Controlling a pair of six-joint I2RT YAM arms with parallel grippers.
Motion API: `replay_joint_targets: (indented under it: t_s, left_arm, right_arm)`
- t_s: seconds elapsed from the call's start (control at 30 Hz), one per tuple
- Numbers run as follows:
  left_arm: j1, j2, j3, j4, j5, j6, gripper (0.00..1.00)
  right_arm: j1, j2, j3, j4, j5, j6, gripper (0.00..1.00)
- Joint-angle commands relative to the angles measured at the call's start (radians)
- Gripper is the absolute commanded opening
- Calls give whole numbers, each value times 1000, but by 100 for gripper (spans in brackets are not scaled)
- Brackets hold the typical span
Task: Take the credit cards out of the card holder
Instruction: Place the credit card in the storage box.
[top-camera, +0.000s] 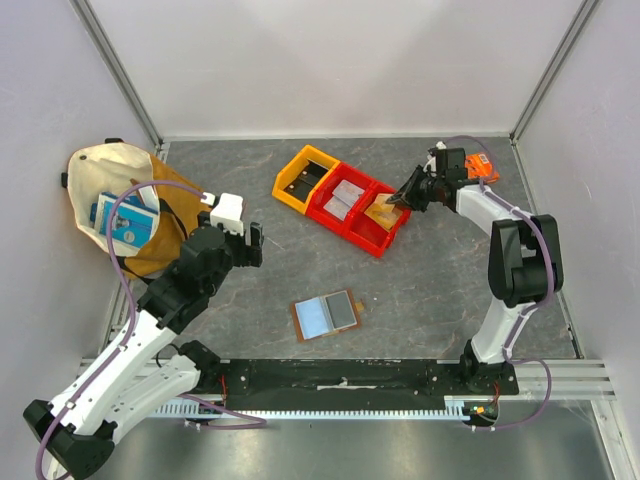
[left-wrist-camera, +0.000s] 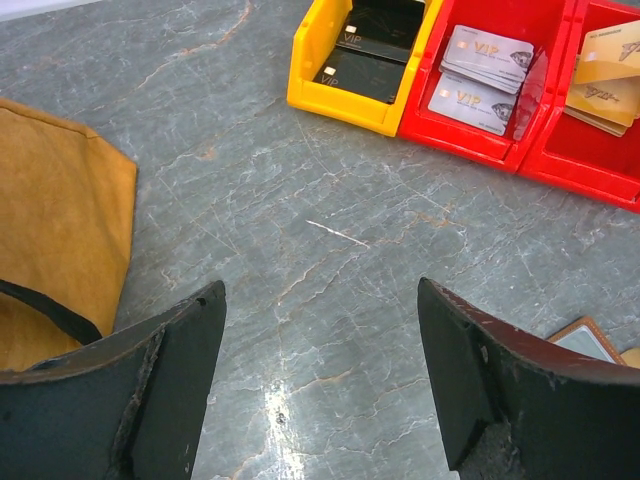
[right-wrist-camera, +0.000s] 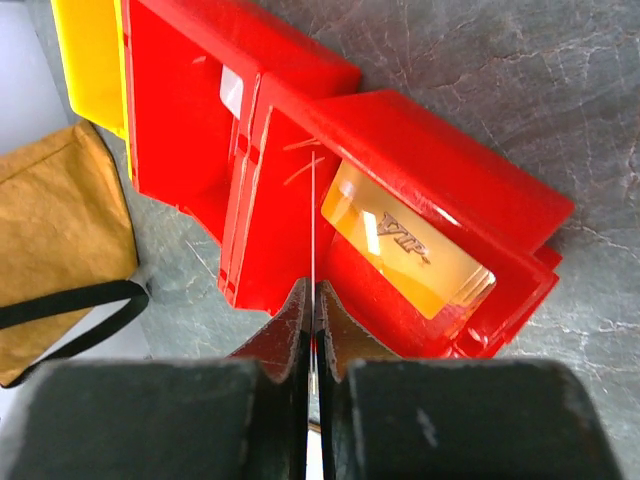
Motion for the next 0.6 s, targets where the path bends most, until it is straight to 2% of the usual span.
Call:
replay_joint_targets:
  t_s: [0.0,0.3,0.43,0.57]
  left_arm:
    - [6,-7,-2,45,-16,-33,83]
    - [5,0,-4,44,-5,-31,82]
    - [8,3,-5,45,-5,-30,82]
    - [6,8,-5,45,1,-29,81]
  right_arm:
    - [12,48,67,24,11,45,6]
    - [16,81,83,2,113,21,11]
    - [13,81,105,-31,146,-5,21]
    - [12,50,108,-80,182,-50,37]
